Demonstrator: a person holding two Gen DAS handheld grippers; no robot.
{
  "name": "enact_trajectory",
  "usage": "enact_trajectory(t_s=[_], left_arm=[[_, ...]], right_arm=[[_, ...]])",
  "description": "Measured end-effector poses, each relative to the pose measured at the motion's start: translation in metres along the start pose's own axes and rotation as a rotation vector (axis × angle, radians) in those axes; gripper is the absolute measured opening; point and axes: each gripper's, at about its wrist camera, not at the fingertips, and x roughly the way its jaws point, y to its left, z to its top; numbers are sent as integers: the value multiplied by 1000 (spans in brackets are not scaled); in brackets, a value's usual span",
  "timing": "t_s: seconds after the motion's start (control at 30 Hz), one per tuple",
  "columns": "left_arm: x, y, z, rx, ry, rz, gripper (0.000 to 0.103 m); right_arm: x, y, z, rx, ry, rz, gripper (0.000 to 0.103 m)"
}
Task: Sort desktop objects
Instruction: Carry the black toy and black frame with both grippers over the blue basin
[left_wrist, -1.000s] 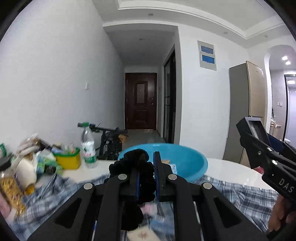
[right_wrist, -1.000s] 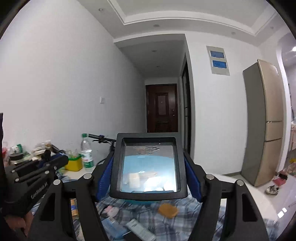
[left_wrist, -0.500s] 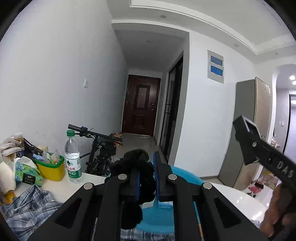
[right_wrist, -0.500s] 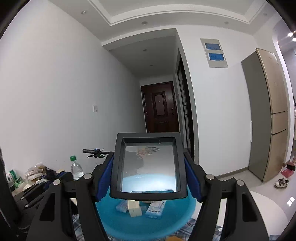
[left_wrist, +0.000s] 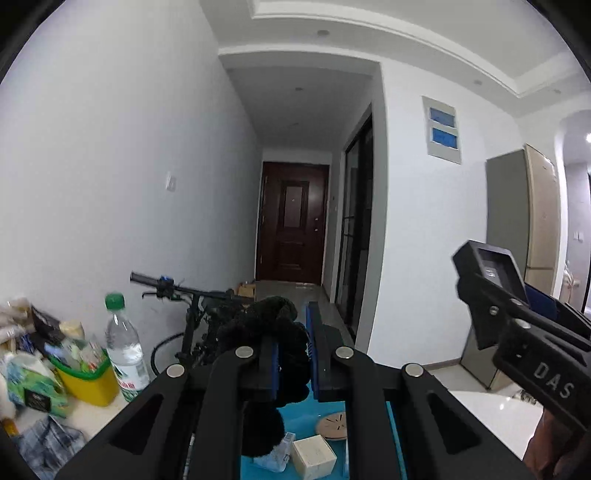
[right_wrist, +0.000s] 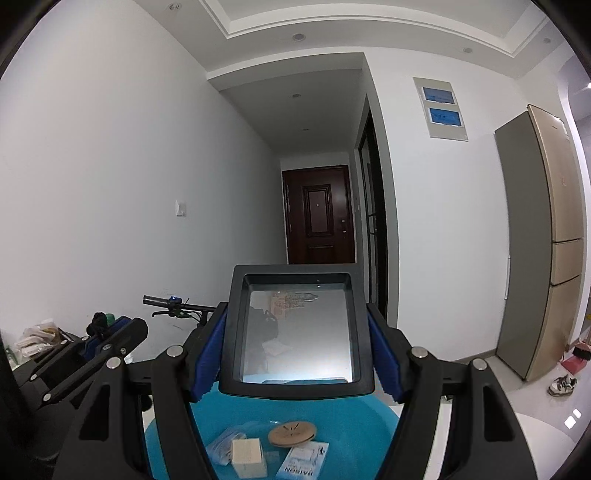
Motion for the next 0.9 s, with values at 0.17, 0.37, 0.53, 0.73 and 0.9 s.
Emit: enact_trajectory(t_s=[0.17, 0.37, 0.53, 0.73, 0.9], left_arm=[[22, 8, -20, -12, 82, -24, 12], [22, -2, -28, 66, 77, -19, 12], [22, 0, -28, 50, 101, -20, 12], [20, -3, -26, 51, 120, -32, 12], [24, -5, -27, 55, 161, -37, 12]], right_arm=[[10, -9, -13, 11, -11, -16, 68], [19, -16, -11, 37, 35, 21, 69], [13, -11, -9, 5, 18, 15, 69], [7, -5, -7, -20, 8, 24, 69], [12, -4, -7, -33, 52, 20, 69]])
